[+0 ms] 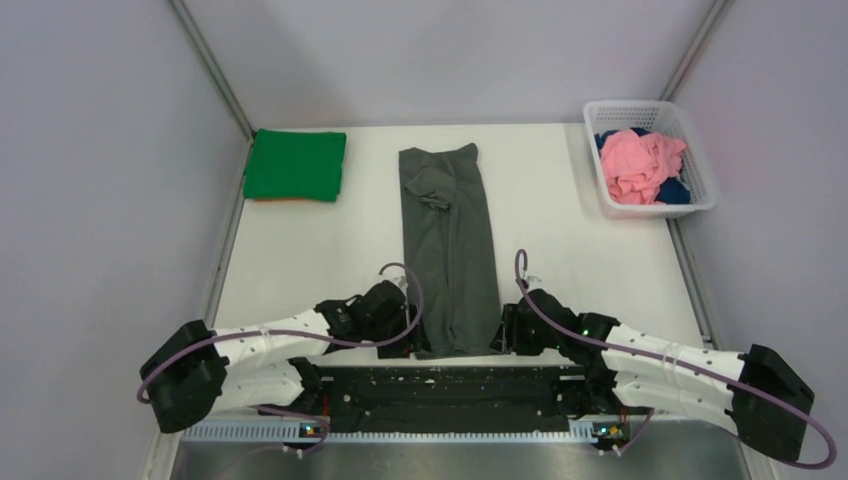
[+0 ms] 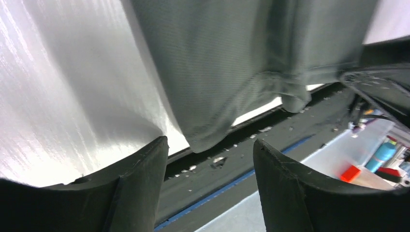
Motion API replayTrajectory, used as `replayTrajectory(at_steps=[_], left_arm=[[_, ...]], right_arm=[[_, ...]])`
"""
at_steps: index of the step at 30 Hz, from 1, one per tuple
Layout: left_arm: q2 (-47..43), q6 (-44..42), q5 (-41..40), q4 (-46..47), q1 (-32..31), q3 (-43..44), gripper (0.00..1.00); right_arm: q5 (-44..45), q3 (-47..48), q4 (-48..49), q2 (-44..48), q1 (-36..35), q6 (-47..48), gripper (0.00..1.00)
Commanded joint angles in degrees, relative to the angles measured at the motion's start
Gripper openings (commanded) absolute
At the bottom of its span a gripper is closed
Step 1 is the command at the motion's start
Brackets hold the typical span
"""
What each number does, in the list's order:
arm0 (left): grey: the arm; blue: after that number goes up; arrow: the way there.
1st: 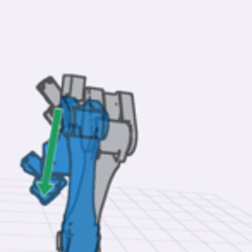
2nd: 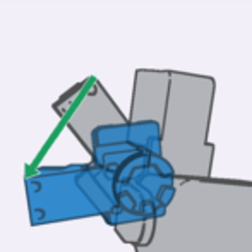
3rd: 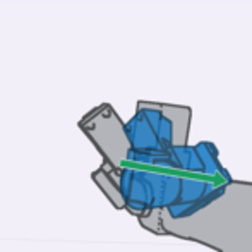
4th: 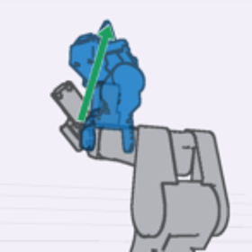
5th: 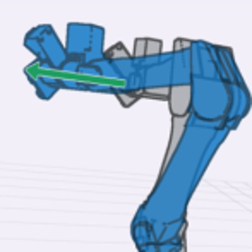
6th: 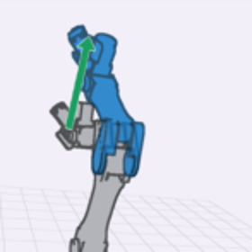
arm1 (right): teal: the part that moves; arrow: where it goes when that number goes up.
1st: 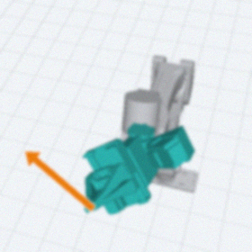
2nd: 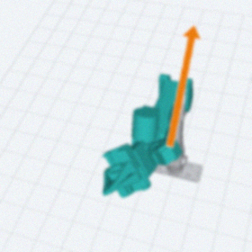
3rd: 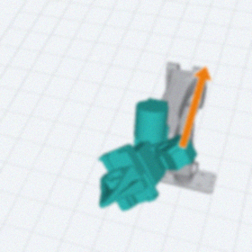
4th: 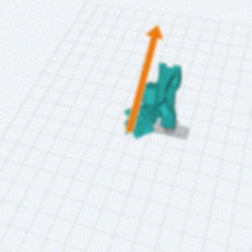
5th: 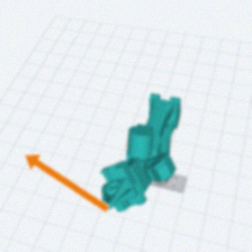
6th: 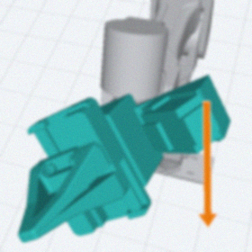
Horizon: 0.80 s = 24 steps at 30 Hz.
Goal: Fold and stack the t-shirts
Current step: Grab the bottom of the folded rectangular tshirt with both arms
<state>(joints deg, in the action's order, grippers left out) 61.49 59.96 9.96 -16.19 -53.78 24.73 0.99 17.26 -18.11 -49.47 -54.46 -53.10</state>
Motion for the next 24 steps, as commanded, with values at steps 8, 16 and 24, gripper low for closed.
replayTrajectory(at_steps=[8, 16, 24], left_arm=[[10.28, 1.30, -4.06, -1.99, -3.17, 5.95, 0.07], [4.57, 3.46, -5.34, -7.33, -3.54, 4.25, 0.00], [-0.77, 5.39, -3.69, -5.65, -5.01, 2.38, 0.00]], right_arm=[[-0.21, -0.50, 1.39, -1.31, 0.42, -0.86, 0.20], [-4.31, -1.98, -1.28, 1.84, 0.43, 0.38, 0.00], [-10.99, -2.94, -1.05, 7.16, 0.09, -0.24, 0.00]])
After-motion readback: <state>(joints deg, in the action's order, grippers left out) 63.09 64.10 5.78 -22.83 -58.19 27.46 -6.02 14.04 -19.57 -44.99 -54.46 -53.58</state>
